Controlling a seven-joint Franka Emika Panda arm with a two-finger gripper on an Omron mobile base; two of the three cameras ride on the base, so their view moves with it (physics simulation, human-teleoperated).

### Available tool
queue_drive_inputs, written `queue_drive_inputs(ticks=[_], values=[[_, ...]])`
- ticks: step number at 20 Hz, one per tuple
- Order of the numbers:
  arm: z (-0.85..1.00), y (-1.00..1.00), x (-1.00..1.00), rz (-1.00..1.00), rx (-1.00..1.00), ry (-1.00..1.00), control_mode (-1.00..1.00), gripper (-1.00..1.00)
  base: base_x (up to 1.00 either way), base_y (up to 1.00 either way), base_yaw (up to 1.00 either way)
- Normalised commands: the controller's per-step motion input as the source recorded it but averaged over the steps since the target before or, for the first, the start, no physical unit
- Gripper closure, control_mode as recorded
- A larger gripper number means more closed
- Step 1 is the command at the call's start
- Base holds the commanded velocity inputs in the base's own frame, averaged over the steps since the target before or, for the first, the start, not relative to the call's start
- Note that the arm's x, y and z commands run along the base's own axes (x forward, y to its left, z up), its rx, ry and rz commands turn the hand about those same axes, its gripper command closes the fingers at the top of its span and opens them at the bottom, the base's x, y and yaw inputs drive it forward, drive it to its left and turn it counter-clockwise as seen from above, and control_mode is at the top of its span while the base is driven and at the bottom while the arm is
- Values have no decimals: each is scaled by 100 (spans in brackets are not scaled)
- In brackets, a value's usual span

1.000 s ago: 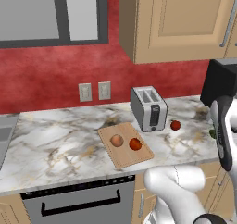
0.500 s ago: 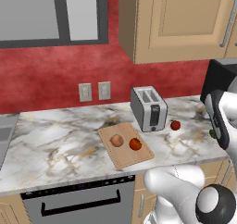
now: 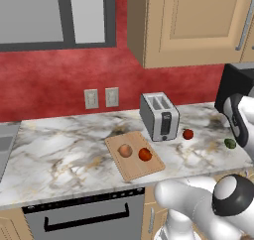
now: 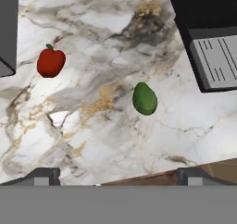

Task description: Place the avocado, onion, tomato, and bell pepper on the cutting board.

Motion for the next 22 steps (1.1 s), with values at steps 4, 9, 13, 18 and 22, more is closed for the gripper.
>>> queue_drive_inputs(ticks=[4,9,13,18,22], values=[[-32,-16,18,5,0,3,-100,-100,0,0,0],[-27,-6,21,4,0,2,-100,-100,0,0,0],[-19,-9,10,4,0,0,-100,-100,0,0,0],[-15,-19,1,3,0,0,-100,-100,0,0,0],[-14,-12,2,2,0,0,-100,-100,0,0,0]])
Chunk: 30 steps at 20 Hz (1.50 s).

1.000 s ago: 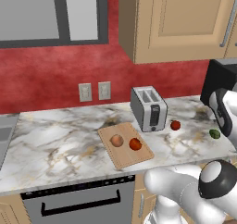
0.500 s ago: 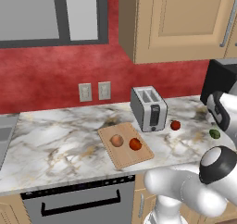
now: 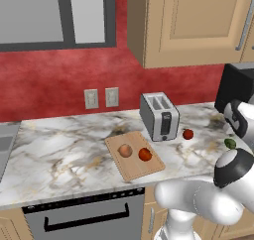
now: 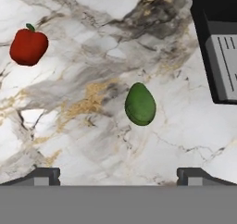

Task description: Place the avocado, onion, tomato, and bell pepper on the cutting board.

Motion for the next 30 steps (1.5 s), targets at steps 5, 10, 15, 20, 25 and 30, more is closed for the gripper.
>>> queue_drive_inputs(ticks=[5,10,15,20,25,30], values=[[-17,-9,10,1,0,1,-100,-100,0,0,0],[-19,-4,14,0,0,3,-100,-100,0,0,0],[-11,-4,12,0,0,0,-100,-100,0,0,0],[-18,-7,11,0,0,1,-100,-100,0,0,0],[-18,-8,13,0,0,0,-100,-100,0,0,0],[-20,-11,14,0,0,0,-100,-100,0,0,0]])
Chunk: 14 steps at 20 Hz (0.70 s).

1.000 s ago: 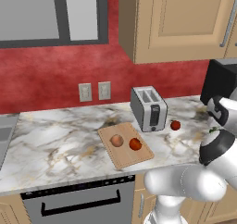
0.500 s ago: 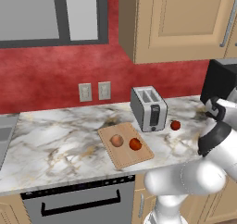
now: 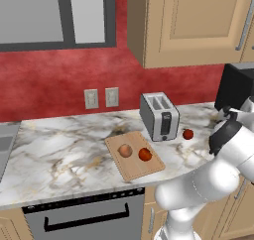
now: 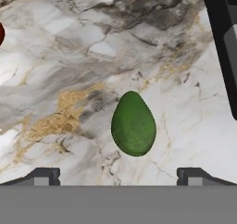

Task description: Place the avocado, onion, tomato, and bell pepper on the cutting board.

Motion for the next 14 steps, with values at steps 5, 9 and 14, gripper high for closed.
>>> queue_drive_inputs(ticks=[5,9,14], values=[[-20,-11,14,0,0,1,-100,-100,0,0,0],[-20,-13,14,0,0,1,-100,-100,0,0,0],[-18,-14,9,0,0,1,-100,-100,0,0,0]])
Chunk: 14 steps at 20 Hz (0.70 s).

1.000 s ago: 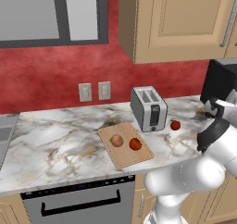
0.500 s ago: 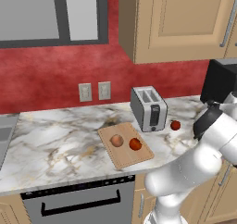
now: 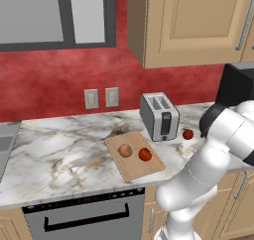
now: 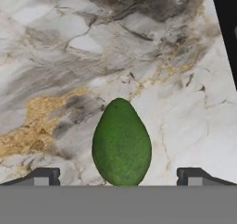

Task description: Place the avocado, onion, tomato, and bell pepper on the cutting board.

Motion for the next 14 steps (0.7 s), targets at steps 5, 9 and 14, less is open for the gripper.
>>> queue_drive_inputs(ticks=[5,9,14], values=[[-24,-8,7,0,0,2,-100,-100,0,0,0],[-25,-1,4,0,0,2,-100,-100,0,0,0],[-26,0,4,0,0,3,-100,100,0,0,0]])
